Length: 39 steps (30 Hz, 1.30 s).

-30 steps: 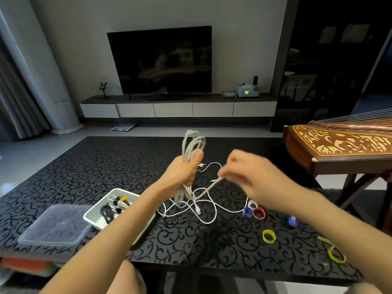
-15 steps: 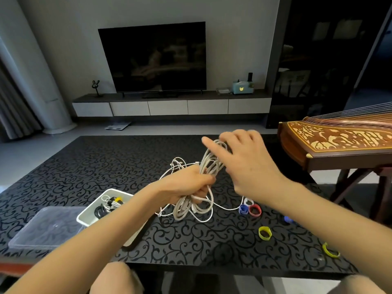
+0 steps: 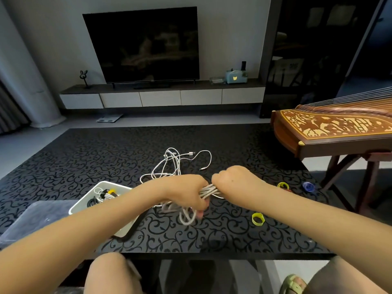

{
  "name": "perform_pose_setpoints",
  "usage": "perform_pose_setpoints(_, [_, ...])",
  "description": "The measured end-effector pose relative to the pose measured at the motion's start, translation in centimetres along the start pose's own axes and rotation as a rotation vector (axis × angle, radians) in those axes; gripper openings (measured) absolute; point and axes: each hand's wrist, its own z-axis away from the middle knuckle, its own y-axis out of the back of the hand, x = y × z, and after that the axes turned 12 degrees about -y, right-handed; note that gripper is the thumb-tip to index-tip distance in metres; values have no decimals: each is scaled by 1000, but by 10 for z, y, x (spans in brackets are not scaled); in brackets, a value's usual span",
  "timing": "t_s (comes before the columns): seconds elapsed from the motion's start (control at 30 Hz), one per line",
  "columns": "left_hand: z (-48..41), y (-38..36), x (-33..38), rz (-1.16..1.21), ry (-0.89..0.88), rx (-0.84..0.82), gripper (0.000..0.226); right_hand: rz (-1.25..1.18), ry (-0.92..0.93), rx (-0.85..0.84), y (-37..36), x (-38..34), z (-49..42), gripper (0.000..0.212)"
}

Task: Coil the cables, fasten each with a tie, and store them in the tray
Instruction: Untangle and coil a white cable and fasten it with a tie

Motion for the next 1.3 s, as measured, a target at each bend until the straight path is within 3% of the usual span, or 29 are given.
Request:
perform_pose_setpoints(0.1, [-5,-15,-2,-434,26,58,18,-209,-182,-261,-23,1,13,31])
perform_pose_setpoints(0.2, [-16,-40,-1,-833,105,-3,22,-429,-304,-419,-38,-16,22,33])
perform_pose_setpoints(0.3, [-33,-65,5,-1043,35,35,51,-744,-407,-491,-46,-32,25,12])
perform_pose_setpoints(0.37, [-41,-78,2,-970,-44,78,58,-871,-419,-520,-50,-35,31,13])
perform_pose_setpoints(0.5, [-42,-96,-13,-740,-278,184,38,-1099,-670,-679,-60,-24,53,19])
perform_pose_setpoints(0.6, [-45,-108,-16,-613,-370,131,51,-1125,-608,-840,-64,-13,69,17])
perform_pose_setpoints(0.73, [-57,-115,-9,-535,-444,161,57,-1413,-567,-1118,-67,8,83,28])
perform_pose_setpoints(0.83, [-66,-112,-5,-424,-429,153,45,-1734,-393,-1253,-71,31,92,8])
perform_pose_setpoints(0.9, [-68,-104,-12,-340,-316,219,33,-1989,-389,-1193,-81,56,97,28])
perform_pose_setpoints(0.93, [-68,-99,-17,-274,-244,278,28,-2058,-500,-1098,-86,69,97,39])
perform_pose_setpoints(1.0, [-70,-90,-31,-39,-112,450,23,-1853,-838,-722,-108,96,90,44])
perform_pose_setpoints(1.07, [-76,-84,-40,341,21,580,33,-1142,-971,-401,-132,110,73,39])
perform_pose_setpoints(1.17, [-91,-82,-45,1013,54,594,38,-296,-780,-367,-169,114,52,36])
perform_pose_setpoints(1.23, [-96,-85,-48,1134,30,569,36,1,-692,-432,-189,112,44,32])
perform_pose_setpoints(1.3, [-101,-88,-53,1095,35,566,33,136,-671,-472,-200,112,40,30])
